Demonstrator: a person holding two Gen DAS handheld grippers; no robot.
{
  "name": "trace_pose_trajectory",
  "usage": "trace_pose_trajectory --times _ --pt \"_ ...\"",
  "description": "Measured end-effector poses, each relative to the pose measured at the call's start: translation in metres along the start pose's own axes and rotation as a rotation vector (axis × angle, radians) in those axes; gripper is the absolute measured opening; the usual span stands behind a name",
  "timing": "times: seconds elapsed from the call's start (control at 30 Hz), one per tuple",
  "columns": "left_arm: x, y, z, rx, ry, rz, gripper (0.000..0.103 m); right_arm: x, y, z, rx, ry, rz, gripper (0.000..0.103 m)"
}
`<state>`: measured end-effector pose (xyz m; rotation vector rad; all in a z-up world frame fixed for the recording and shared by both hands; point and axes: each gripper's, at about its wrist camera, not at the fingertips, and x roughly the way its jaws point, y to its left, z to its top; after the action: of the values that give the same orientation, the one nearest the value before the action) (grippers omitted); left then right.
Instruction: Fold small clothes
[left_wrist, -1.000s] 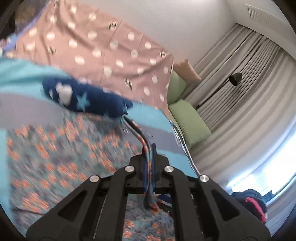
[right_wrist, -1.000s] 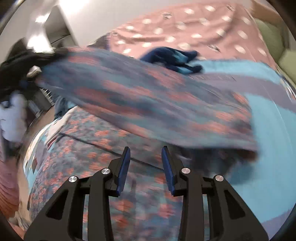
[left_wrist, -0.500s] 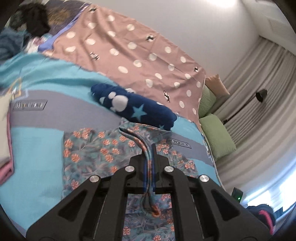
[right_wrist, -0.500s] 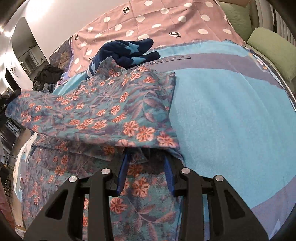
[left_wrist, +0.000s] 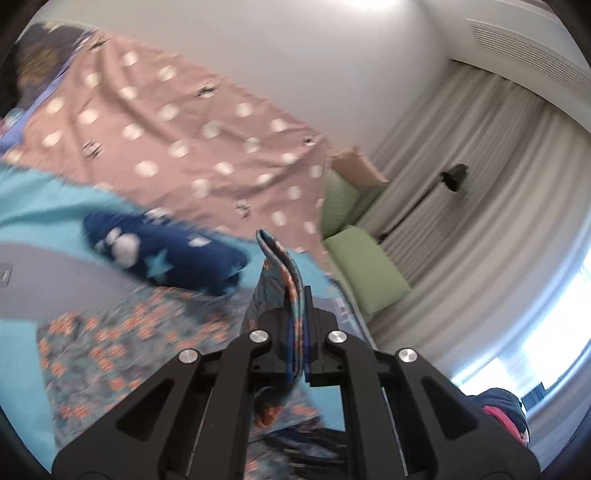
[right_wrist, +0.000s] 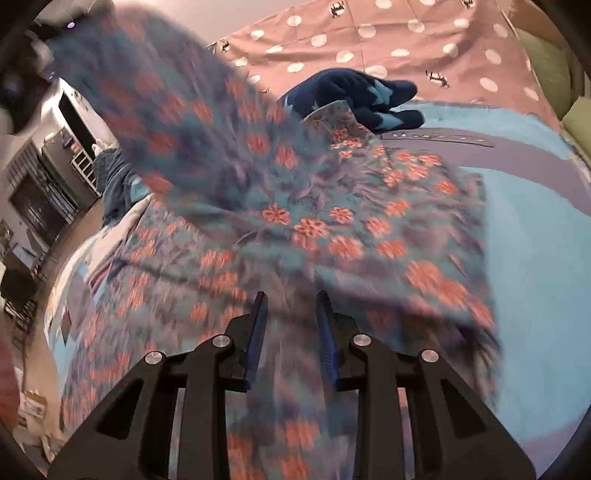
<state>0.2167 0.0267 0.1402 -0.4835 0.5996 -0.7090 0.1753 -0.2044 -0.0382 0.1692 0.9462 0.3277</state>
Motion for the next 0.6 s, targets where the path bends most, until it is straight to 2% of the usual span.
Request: trace_pose_trajectory --times 0.1,0.13,0.23,0.27,0.33,0.53,0.6 --pt "0.000 -0.035 0.012 0.060 -0.025 -0.020 0.003 0.006 -0.024 0.011 0.012 -0.048 -0.313 0.027" --pt "0.000 -0.043 0.014 0.079 -0.026 -0.018 0.003 0.001 -0.043 0.009 0.073 -0.051 -0.348 0.026" --pt "0.004 -0.055 0.015 0.124 -0.019 -0.017 0.004 -0.020 -0.087 0.001 0.243 -0.076 -0.318 0.023" --pt "0.008 -0.056 0.013 0.130 -0.007 -0.018 0.003 -0.025 -0.095 -0.002 0.274 -0.080 -0.294 0.020" --pt "0.018 -0.054 0.007 0.127 0.007 -0.007 0.003 -0.031 -0.108 -0.007 0.335 -0.075 -0.239 0.021" --pt "0.020 -0.021 -0.006 0.087 0.024 0.025 0.003 -0.050 -0.106 -0.019 0.343 -0.084 -0.205 0.025" --pt "0.012 -0.006 -0.010 0.085 0.019 0.050 0.004 -0.058 -0.098 -0.023 0.331 -0.086 -0.181 0.030"
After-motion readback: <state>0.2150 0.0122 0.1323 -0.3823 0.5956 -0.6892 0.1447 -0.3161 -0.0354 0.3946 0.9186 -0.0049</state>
